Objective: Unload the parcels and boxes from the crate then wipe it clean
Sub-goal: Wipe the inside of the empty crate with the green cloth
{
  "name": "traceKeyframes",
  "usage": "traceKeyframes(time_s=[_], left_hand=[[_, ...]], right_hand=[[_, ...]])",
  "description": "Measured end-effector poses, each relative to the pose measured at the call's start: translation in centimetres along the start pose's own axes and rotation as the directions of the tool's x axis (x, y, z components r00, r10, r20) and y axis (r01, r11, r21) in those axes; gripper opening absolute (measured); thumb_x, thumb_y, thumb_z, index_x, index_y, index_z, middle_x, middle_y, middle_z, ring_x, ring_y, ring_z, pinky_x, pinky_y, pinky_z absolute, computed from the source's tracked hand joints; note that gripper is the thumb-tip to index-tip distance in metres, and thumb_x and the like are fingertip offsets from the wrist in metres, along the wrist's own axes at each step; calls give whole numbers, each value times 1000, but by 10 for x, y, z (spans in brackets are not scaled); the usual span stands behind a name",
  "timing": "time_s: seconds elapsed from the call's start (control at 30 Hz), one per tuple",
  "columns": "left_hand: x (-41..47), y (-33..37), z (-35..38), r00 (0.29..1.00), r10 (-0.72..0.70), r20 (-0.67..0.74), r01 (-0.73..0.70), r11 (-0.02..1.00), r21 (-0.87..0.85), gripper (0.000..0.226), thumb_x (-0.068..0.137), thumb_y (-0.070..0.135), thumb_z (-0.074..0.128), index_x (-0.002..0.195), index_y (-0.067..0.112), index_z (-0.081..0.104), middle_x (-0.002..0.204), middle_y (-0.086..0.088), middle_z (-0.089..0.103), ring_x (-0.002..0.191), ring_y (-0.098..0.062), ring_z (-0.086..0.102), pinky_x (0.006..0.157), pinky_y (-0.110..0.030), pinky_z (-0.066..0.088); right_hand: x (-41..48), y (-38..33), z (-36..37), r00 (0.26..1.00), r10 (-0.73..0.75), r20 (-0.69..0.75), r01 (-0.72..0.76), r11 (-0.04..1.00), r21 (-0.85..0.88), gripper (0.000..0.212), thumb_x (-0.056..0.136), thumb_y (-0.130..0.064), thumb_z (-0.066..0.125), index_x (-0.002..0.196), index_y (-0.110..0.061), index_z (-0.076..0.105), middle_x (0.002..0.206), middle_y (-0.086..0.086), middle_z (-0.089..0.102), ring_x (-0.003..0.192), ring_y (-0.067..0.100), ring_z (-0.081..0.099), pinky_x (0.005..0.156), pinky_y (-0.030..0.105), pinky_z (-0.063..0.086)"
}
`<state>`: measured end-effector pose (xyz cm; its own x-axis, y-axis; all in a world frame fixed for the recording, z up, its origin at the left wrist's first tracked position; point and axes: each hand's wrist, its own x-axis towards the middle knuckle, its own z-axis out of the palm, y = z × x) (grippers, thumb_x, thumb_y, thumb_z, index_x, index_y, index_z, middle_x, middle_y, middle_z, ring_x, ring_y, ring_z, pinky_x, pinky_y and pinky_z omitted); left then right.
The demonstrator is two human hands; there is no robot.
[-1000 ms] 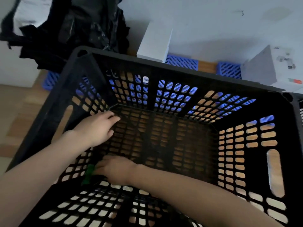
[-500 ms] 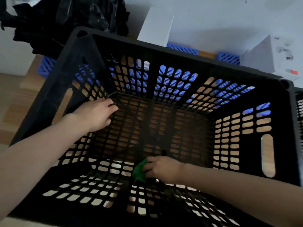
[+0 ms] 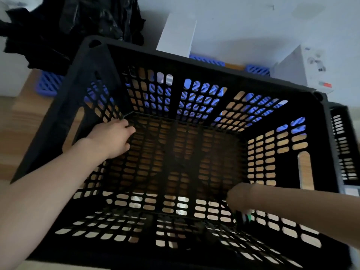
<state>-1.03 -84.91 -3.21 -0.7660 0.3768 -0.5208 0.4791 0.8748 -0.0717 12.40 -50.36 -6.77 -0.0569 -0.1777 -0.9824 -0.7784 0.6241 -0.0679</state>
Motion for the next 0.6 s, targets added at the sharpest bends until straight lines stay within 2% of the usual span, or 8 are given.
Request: traceKeyframes(time_s=[0.07, 0.13, 0.23, 0.3, 0.37, 0.43, 0.5, 0.6], left_hand=[[-5, 4, -10, 998, -5, -56, 0, 997, -73, 51, 96, 39, 52, 143, 25, 42, 144, -1, 39, 131, -22, 38, 96, -39, 48], [-15, 9, -27, 984, -13, -180, -10, 991, -130, 50, 96, 38, 52, 143, 25, 43, 147, 0, 39, 134, -21, 36, 96, -40, 49], [-35, 11, -55, 889, 8, -458, -76, 988, -131, 46, 93, 30, 57, 137, 21, 52, 146, -2, 45, 135, -22, 42, 91, -45, 52], [-46, 6, -71, 820, 58, -569, -128, 988, -83, 45, 90, 23, 61, 134, 15, 57, 144, -8, 48, 137, -27, 41, 103, -50, 45], [-53, -4, -81, 769, 109, -630, -129, 992, 14, 46, 88, 19, 63, 133, 11, 58, 145, -13, 47, 141, -29, 36, 114, -50, 32], [-58, -15, -88, 751, 113, -651, -87, 994, 72, 50, 87, 18, 62, 136, 11, 55, 149, -14, 42, 144, -29, 29, 119, -50, 22], [-61, -25, -92, 769, 75, -635, -38, 997, 72, 56, 88, 19, 62, 142, 13, 49, 155, -14, 34, 147, -30, 23, 120, -51, 17], [-61, -32, -90, 815, 6, -580, -7, 1000, -1, 61, 89, 20, 64, 146, 14, 43, 158, -15, 28, 148, -31, 20, 120, -51, 15]], right_hand=[[-2, 8, -28, 982, -4, -187, 45, 975, 216, 29, 88, -6, 60, 116, -11, 65, 114, 11, 66, 104, 30, 63, 80, 33, 51], [-3, 18, -63, 886, 49, -461, 166, 894, 415, 38, 84, -1, 58, 116, -17, 67, 112, 5, 68, 105, 25, 63, 87, 32, 51], [5, 27, -119, 559, 239, -794, 373, 783, 498, 41, 80, -2, 61, 119, -13, 66, 119, 6, 64, 112, 24, 57, 99, 33, 43], [17, 25, -155, 379, 358, -853, 390, 775, 498, 44, 85, -6, 61, 129, -14, 60, 127, 6, 57, 117, 25, 51, 103, 33, 38], [33, 21, -187, 262, 404, -876, 385, 789, 479, 47, 88, -9, 60, 134, -15, 54, 132, 6, 53, 117, 27, 48, 104, 33, 37], [51, 17, -213, 203, 428, -881, 387, 791, 473, 49, 89, -8, 57, 137, -15, 51, 136, 6, 50, 119, 28, 46, 105, 34, 36], [68, 13, -232, 179, 461, -869, 372, 786, 494, 50, 91, -7, 54, 140, -15, 48, 141, 6, 47, 122, 28, 43, 106, 34, 35], [94, 3, -248, 211, 530, -821, 346, 745, 570, 51, 93, -4, 48, 142, -15, 44, 145, 7, 44, 126, 29, 39, 106, 34, 34]])
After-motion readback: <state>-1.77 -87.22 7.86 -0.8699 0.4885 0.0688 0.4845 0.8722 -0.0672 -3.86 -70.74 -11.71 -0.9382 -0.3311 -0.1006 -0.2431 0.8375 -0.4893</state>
